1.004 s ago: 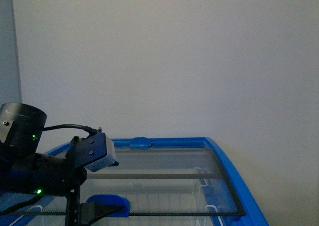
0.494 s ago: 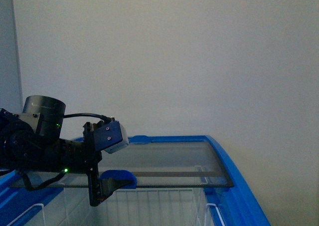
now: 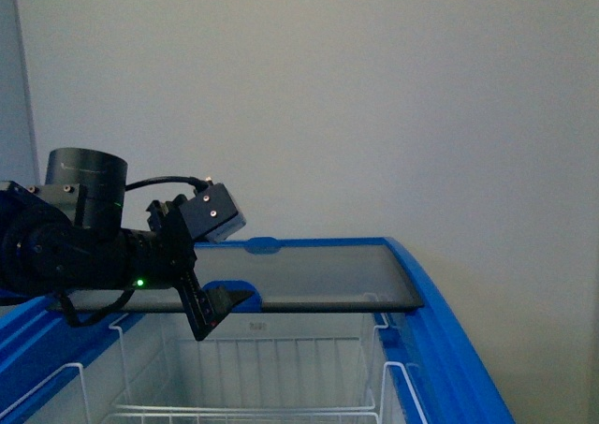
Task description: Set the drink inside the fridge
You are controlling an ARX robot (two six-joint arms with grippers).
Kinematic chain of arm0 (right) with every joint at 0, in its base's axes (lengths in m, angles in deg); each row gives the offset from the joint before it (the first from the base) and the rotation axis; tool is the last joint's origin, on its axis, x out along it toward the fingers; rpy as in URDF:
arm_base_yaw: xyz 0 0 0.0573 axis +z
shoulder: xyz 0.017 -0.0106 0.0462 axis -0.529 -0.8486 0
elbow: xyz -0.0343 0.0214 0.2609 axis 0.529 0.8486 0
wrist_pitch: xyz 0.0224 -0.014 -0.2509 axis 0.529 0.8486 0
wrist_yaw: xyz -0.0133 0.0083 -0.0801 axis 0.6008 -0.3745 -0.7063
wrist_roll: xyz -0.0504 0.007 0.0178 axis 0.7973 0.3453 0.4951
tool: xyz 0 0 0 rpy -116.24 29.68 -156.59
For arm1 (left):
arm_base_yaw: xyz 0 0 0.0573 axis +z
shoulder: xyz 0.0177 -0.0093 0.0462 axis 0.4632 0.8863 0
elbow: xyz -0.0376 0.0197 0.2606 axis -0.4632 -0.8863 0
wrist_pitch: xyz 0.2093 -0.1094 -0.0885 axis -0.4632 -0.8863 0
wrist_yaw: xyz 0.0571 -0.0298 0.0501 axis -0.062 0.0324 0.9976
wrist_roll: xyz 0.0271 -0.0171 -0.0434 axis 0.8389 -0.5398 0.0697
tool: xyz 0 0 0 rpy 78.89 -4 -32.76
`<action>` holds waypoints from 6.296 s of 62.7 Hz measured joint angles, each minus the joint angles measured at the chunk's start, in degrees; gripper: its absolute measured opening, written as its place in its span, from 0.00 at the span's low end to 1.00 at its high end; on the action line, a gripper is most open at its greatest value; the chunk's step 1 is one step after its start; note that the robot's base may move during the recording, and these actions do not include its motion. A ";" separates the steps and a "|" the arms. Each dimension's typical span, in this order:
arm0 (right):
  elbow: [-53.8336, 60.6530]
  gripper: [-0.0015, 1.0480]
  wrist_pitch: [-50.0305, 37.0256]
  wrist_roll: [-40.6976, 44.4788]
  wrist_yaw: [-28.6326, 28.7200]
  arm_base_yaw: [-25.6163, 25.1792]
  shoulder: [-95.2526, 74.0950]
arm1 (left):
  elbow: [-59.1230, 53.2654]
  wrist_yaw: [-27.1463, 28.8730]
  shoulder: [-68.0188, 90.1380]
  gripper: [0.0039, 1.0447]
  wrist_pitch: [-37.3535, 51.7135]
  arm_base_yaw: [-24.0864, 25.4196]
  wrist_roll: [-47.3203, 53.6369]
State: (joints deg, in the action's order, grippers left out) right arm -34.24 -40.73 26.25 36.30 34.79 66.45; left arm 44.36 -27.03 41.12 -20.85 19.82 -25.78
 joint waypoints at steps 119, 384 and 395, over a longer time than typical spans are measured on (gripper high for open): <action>-58.95 0.35 18.73 65.83 16.06 22.53 -80.08 | -89.99 32.37 -101.09 0.02 3.06 7.63 -52.50; 16.74 0.03 3.69 2.25 9.35 -2.73 14.36 | -89.96 32.20 -121.55 0.02 -17.38 7.63 -52.50; 16.74 0.25 3.69 2.27 9.35 -2.73 14.38 | -89.96 32.20 -121.55 0.29 -17.38 7.63 -52.61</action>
State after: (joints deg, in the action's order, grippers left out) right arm -17.50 -37.03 28.52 45.66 32.06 80.83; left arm -45.60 5.16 -80.42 -38.23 27.45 -78.39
